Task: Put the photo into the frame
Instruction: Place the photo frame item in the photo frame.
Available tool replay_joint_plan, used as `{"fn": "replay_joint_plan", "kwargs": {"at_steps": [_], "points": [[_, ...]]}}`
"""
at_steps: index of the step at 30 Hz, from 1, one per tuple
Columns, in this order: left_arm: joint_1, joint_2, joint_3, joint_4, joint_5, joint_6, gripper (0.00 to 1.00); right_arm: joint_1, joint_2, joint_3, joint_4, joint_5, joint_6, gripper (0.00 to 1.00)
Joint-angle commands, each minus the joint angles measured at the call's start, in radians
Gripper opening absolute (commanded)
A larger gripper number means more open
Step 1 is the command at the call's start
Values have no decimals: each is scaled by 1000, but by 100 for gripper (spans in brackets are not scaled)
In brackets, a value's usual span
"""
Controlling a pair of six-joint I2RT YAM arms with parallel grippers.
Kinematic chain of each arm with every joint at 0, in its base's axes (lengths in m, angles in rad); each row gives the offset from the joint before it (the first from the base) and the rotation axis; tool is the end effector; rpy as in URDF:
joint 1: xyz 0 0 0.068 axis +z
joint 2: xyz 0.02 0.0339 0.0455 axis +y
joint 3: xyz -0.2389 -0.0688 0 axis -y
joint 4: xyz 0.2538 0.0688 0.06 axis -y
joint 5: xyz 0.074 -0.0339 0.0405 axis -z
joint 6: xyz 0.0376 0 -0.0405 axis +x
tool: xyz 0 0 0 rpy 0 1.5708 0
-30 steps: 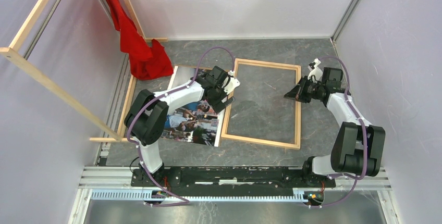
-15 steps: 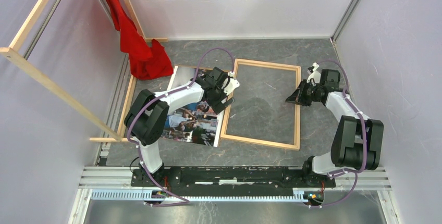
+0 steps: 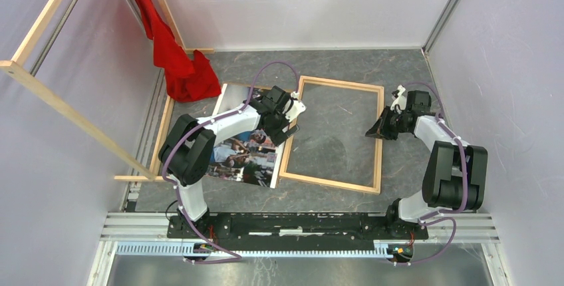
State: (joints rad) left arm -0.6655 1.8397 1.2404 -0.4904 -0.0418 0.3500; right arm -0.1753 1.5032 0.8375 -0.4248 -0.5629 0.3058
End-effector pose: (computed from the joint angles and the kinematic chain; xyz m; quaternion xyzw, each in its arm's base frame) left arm 0.2987 -0.2325 0.1513 0.4678 0.8509 -0.0174 0.2384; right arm 0.2885 -0.0307 0.1485 0.1581 0.9220 0.2841 0.2104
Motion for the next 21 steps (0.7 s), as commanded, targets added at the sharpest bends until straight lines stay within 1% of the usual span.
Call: {"fn": "replay_joint_plan", "kwargs": {"at_steps": [1,5,8,10,18,21], "points": [[-8,-31,-8,38,25,9,97,0,0,32,-14,-29,-13,4],[-8,-19,-3,41,27,6,97,0,5,44,-28,-48,-21,3],[-8,-11,-1,48,22,6,97,-1,5,35,-11,-108,-6,2],[-8,-10,-1,50,22,5,97,-1,-2,32,-3,-137,13,0],[-8,-8,2,49,26,2,97,0,-85,26,26,-246,84,0],[-8,-6,4,50,28,0,97,0,-120,-1,84,-301,150,0]]}}
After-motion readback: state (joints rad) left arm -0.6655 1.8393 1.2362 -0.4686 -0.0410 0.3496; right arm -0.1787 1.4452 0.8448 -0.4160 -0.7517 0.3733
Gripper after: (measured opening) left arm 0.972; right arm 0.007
